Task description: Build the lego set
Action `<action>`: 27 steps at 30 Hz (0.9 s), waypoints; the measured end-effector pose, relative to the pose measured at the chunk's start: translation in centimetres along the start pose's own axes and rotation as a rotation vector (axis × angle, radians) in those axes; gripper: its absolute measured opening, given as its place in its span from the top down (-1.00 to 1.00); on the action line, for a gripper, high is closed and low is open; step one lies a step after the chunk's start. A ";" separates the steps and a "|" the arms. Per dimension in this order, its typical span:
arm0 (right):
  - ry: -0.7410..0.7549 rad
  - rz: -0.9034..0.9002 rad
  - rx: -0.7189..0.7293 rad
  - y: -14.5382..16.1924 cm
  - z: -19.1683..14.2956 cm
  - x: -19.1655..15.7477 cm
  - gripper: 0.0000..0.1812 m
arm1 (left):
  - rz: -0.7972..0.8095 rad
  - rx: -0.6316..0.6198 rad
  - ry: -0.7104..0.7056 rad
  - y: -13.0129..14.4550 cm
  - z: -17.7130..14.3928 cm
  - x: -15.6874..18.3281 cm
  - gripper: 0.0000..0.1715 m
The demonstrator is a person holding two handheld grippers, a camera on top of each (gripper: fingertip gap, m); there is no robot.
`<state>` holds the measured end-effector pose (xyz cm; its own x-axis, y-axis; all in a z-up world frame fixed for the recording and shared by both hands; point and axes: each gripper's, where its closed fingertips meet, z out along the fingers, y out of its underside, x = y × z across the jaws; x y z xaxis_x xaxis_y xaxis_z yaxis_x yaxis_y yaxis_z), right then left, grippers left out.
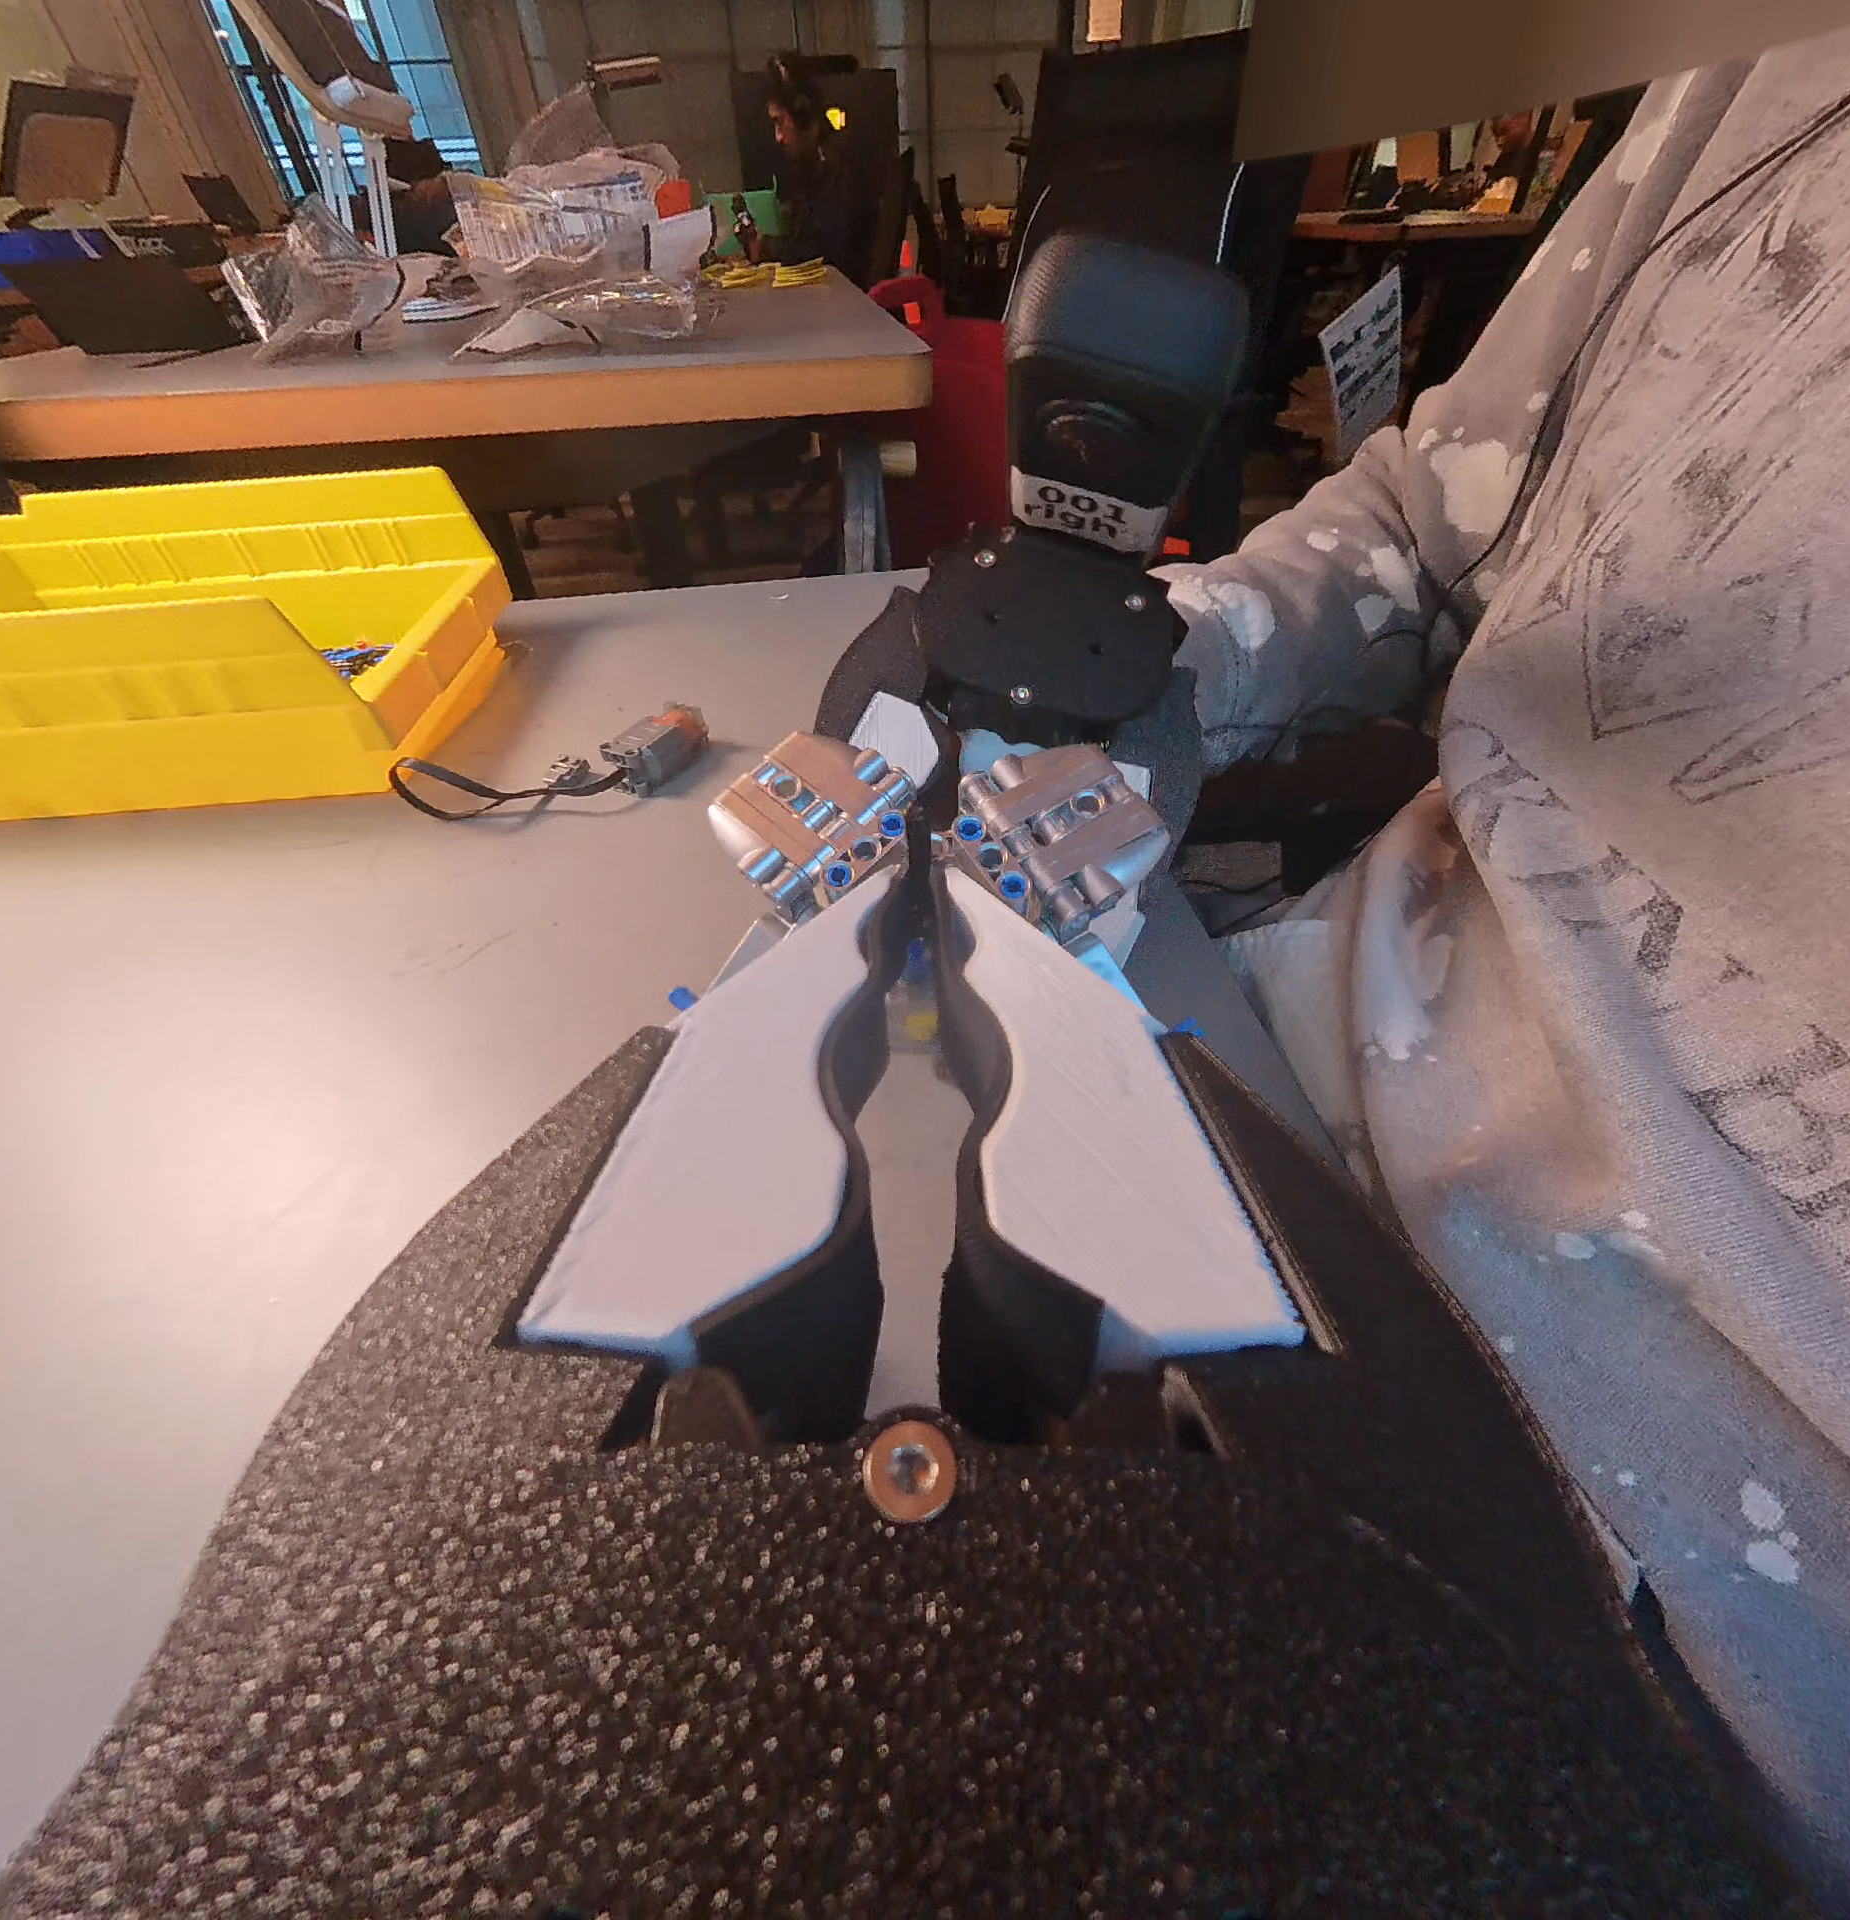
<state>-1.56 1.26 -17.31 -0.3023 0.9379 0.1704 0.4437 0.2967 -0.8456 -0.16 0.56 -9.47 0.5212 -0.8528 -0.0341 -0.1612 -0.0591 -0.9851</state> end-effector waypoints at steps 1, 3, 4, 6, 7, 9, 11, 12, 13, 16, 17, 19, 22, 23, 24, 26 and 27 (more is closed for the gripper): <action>-0.029 0.020 -0.010 -0.1 -0.2 0.1 0.35 | -0.009 -0.001 -0.009 0.0 -0.2 -0.2 0.99; -0.054 0.028 -0.053 -0.5 -1.0 1.0 0.35 | -0.037 0.005 -0.028 0.2 -0.8 -1.0 1.00; -0.052 0.032 -0.073 -0.9 -1.4 1.7 0.35 | -0.034 0.012 -0.051 0.1 -1.4 -1.6 1.00; -0.056 0.044 -0.117 -1.6 -2.3 3.3 0.35 | -0.020 0.007 -0.126 0.1 -3.2 -3.5 0.99; -0.054 0.048 -0.139 -2.0 -2.7 4.1 0.36 | -0.022 -0.025 -0.175 0.6 -4.4 -4.9 0.82; -0.075 0.075 -0.197 -2.4 -3.3 5.4 0.36 | -0.080 -0.151 -0.261 3.5 -6.9 -7.9 0.56; -0.101 0.105 -0.249 -2.7 -3.3 6.6 0.36 | -0.196 -0.296 -0.283 7.5 -8.3 -9.8 0.33; -0.107 0.115 -0.281 -2.7 -3.1 7.1 0.36 | -0.250 -0.359 -0.260 9.3 -8.3 -9.9 0.27; -0.107 0.122 -0.308 -2.7 -2.9 7.7 0.36 | -0.284 -0.402 -0.213 10.5 -7.8 -9.3 0.24; -0.123 0.151 -0.364 -3.0 -2.0 8.4 0.36 | -0.217 -0.517 -0.179 12.3 -5.9 -7.6 0.42; -0.122 0.153 -0.375 -3.0 -1.7 8.6 0.36 | -0.176 -0.557 -0.210 12.6 -5.4 -7.6 0.41; -0.116 0.149 -0.397 -2.6 -1.3 8.8 0.35 | -0.143 -0.572 -0.209 12.3 -4.2 -6.4 0.48; -0.126 0.164 -0.423 -1.7 -1.0 8.6 0.35 | -0.156 -0.520 -0.104 11.3 -2.7 -3.3 0.59; -0.136 0.155 -0.429 -1.3 -1.0 8.3 0.35 | -0.148 -0.501 -0.062 10.9 -2.5 -2.4 0.60; -0.150 0.146 -0.430 -1.1 -1.0 7.9 0.35 | -0.133 -0.489 -0.042 10.7 -2.6 -2.0 0.61; -0.171 0.133 -0.444 -0.8 -1.1 7.2 0.35 | -0.116 -0.495 -0.099 11.0 -3.3 -3.2 0.65; -0.190 0.113 -0.449 -0.7 -1.2 6.7 0.35 | -0.124 -0.503 -0.123 11.3 -3.8 -3.8 0.65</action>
<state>-2.93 7.55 -14.93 -0.3612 0.9316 -0.0402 0.7891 0.2824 -0.5455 -7.16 1.19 -19.88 0.6515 -0.7581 0.0284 -0.4584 -0.4232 -0.7815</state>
